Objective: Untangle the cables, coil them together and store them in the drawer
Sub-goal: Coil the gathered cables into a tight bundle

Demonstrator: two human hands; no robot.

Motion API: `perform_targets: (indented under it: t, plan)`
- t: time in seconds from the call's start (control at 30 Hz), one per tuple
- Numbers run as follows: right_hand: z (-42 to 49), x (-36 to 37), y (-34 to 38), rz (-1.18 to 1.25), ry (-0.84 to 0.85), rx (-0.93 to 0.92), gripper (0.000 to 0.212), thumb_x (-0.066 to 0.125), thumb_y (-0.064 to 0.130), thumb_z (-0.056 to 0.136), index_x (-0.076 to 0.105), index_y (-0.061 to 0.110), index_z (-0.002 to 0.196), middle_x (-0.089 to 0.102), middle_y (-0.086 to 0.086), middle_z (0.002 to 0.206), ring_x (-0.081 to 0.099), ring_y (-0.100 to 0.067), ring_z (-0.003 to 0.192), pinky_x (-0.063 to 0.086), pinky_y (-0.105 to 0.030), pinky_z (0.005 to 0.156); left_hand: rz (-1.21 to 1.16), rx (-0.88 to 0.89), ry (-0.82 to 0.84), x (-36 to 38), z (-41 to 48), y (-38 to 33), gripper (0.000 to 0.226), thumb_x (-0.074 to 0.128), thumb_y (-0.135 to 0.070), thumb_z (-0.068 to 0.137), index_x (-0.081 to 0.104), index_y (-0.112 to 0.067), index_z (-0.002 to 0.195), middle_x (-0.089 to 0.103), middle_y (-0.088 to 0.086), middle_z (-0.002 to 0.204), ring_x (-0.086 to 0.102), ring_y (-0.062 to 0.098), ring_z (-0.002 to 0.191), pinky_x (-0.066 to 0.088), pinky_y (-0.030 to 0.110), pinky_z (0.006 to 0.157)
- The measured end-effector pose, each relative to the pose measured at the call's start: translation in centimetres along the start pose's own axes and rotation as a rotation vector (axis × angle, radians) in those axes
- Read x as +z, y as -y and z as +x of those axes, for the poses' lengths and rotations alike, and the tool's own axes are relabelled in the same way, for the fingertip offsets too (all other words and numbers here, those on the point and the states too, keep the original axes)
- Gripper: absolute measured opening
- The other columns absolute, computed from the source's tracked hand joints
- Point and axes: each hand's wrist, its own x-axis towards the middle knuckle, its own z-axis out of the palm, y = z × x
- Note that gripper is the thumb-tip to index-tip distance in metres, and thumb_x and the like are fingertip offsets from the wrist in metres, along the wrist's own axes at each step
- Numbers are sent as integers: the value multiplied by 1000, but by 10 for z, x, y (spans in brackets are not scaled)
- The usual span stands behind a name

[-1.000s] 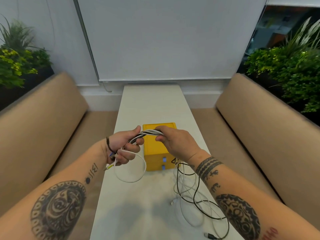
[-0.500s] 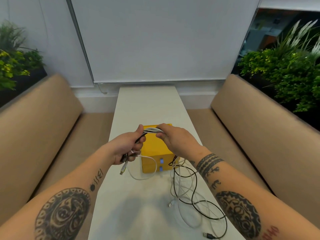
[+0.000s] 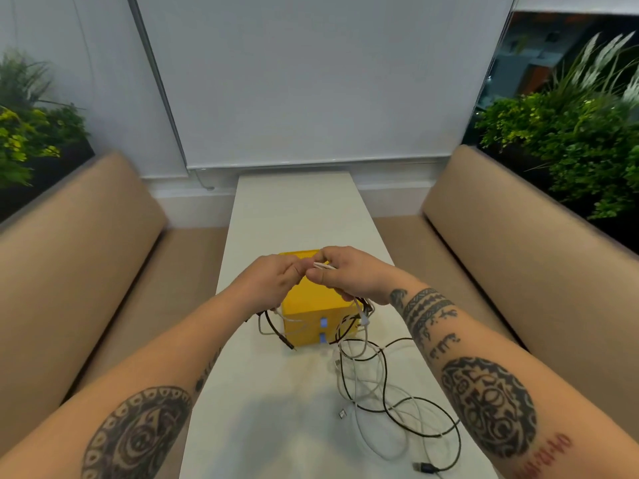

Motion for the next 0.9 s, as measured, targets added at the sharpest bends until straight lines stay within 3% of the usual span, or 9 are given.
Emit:
perform_targets:
  t: [0.1, 0.17, 0.27, 0.33, 0.37, 0.5, 0.57, 0.77, 0.9]
  plan:
    - [-1, -4, -8, 88, -11, 35, 43, 57, 62, 92, 63, 19, 94, 57, -1, 75, 54, -17, 60, 48, -37, 63, 44, -18, -11, -5, 0, -3, 47, 35, -52, 104, 58, -17, 83, 55, 0, 69, 55, 14, 53, 41, 21, 48]
    - [-1, 0, -11, 42, -4, 5, 41, 61, 60, 91, 61, 24, 110, 65, 3, 97, 64, -14, 81, 54, -37, 78, 47, -38, -14, -7, 1, -4, 51, 36, -55, 103, 61, -13, 89, 61, 8, 74, 59, 16, 52, 42, 20, 45]
    - [1, 16, -11, -26, -319, -184, 44, 66, 52, 90, 53, 27, 124, 54, 10, 122, 52, -8, 115, 45, -35, 101, 15, -83, -50, -6, 2, -6, 59, 33, -60, 101, 59, -9, 90, 63, 10, 76, 60, 17, 51, 37, 23, 43]
    - [1, 21, -4, -161, -630, -416, 23, 68, 43, 88, 57, 26, 100, 53, 11, 99, 51, -8, 96, 44, -31, 87, -64, -123, -62, -4, 2, -5, 56, 32, -61, 101, 55, -13, 84, 60, 6, 74, 62, 20, 53, 36, 21, 39]
    - [0, 20, 2, -233, -659, -467, 19, 69, 39, 87, 58, 24, 90, 51, 12, 87, 49, -8, 83, 42, -29, 77, -114, -148, -65, -2, 2, -5, 54, 33, -60, 102, 56, -15, 82, 59, 5, 73, 62, 21, 53, 35, 18, 38]
    - [-2, 22, 17, -519, -150, -265, 24, 62, 53, 91, 73, 32, 95, 57, 15, 65, 49, -2, 65, 36, -25, 63, -311, -202, -81, 3, 3, -5, 56, 34, -60, 102, 56, -13, 80, 55, 5, 68, 56, 13, 48, 41, 18, 41]
    - [-1, 32, 15, -557, -47, -188, 28, 59, 53, 93, 75, 31, 97, 54, 14, 60, 49, -3, 63, 35, -27, 62, -358, -210, -95, 5, 6, -6, 56, 36, -60, 102, 55, -12, 80, 51, 2, 66, 50, 15, 53, 40, 21, 45]
    - [4, 54, 11, -419, -57, -120, 27, 57, 38, 97, 55, 27, 73, 59, 2, 69, 52, -20, 70, 37, -31, 57, -494, -268, -94, 10, 10, -5, 56, 40, -63, 99, 61, -13, 85, 53, 0, 73, 48, 20, 66, 36, 31, 59]
    - [3, 64, 11, -225, -256, -82, 35, 55, 40, 97, 50, 32, 64, 71, -2, 75, 59, -22, 67, 45, -34, 56, -586, -283, -123, 8, 12, -6, 51, 45, -61, 99, 61, -13, 86, 54, 0, 70, 49, 19, 65, 40, 28, 57]
